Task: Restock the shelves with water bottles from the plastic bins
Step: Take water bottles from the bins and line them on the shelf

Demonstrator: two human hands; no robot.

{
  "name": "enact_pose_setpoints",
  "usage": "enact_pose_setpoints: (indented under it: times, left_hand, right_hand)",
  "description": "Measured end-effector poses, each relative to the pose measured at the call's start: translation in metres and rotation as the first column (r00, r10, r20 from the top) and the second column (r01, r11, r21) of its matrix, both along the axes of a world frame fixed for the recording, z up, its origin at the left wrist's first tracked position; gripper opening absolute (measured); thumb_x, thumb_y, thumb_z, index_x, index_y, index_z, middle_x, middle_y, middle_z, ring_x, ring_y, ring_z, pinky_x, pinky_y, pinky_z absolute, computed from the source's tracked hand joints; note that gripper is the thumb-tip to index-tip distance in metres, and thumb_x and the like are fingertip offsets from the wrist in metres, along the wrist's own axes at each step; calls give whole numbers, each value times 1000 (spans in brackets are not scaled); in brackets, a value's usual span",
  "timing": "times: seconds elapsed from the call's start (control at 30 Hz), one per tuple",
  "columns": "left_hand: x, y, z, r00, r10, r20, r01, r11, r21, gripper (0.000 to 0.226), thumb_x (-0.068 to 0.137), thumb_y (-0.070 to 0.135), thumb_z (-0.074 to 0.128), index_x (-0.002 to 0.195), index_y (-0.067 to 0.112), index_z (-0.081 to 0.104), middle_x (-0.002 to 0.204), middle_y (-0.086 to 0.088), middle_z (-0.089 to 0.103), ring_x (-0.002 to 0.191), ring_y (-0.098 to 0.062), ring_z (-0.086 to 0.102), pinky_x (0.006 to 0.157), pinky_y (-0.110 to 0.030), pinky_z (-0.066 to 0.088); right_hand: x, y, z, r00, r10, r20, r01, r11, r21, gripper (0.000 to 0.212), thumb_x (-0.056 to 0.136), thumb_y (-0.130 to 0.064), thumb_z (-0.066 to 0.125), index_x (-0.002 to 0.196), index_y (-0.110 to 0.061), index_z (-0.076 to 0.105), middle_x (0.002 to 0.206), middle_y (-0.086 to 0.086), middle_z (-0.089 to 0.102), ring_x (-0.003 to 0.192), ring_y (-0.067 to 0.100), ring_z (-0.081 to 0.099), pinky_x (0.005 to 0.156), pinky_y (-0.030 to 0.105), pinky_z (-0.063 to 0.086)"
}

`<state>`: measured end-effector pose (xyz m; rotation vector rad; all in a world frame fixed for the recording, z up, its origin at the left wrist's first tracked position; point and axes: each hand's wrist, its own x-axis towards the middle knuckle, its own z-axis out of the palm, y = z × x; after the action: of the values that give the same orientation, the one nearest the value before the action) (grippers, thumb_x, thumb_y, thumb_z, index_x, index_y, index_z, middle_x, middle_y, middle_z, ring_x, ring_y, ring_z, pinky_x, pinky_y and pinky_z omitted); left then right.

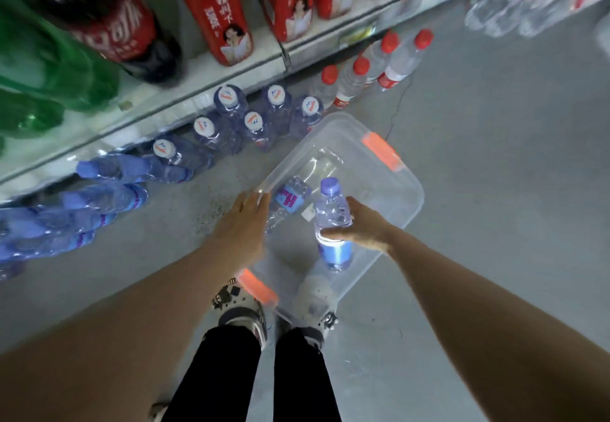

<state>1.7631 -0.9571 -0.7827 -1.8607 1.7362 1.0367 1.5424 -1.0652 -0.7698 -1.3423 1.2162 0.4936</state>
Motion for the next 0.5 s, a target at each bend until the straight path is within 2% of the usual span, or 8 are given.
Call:
enact_pose_setpoints:
  times: [0.03,0.07,0.13,0.2,0.3,0.37,0.43,0.5]
  left_hand:
    - [-3,0,22,999,1,-42,0,1000,29,89,86,31,63,150,3,9,154,-12,22,145,-29,16,120,-36,10]
    - [-8,1,45,993,32,-114,-26,998,56,84,83,32,66,148,5,19,150,-9,30,143,-27,22,119,-33,12]
    - [-20,1,101,937,185,-296,-142,977,159,84,74,37,75,143,10,34,141,-5,43,134,-25,38,112,-29,27]
    - [-30,0,163,834,345,-431,-264,935,237,89,62,46,78,138,20,40,132,6,52,121,-16,52,99,-28,41]
    - [-42,-3,247,668,507,-544,-426,861,280,81,61,46,84,129,33,41,121,18,59,105,-4,61,95,-28,47]
    - [-43,-6,298,586,565,-581,-530,810,253,81,55,48,85,123,32,46,116,16,62,104,-6,62,96,-31,48]
    - [-37,-9,344,514,607,-606,-598,760,253,76,47,44,85,114,31,51,108,10,67,98,-12,67,89,-40,54]
    - [-29,-12,399,492,574,-654,-587,774,238,65,48,34,85,105,32,54,100,8,70,91,-8,69,81,-31,58]
  right_hand:
    - [0,-1,27,993,-104,51,101,994,49,32,80,-18,80,106,-17,61,100,-1,70,90,16,65,86,31,56]
    - [1,-3,59,976,-206,76,199,976,89,27,83,-14,77,104,-18,62,100,-3,70,89,13,66,78,20,55]
    - [2,-7,123,930,-356,92,344,931,124,22,86,-14,75,99,-25,61,90,-11,68,76,1,65,64,9,50]
    - [6,-11,182,901,-417,122,400,905,143,19,87,-19,74,96,-29,60,89,-12,67,73,-2,64,65,11,52]
    - [15,-16,270,872,-461,163,441,886,145,21,87,-22,73,103,-28,60,94,-10,69,79,2,67,68,13,55]
    - [24,-20,327,868,-455,198,435,890,138,22,87,-20,72,106,-24,62,94,-7,71,81,5,68,73,16,56]
    - [32,-21,381,879,-419,228,397,908,137,21,87,-15,70,107,-17,66,97,-1,73,90,12,69,91,26,55]
    - [40,-23,434,896,-359,260,336,933,129,24,84,-12,69,107,-9,67,99,5,72,95,17,67,96,29,52]
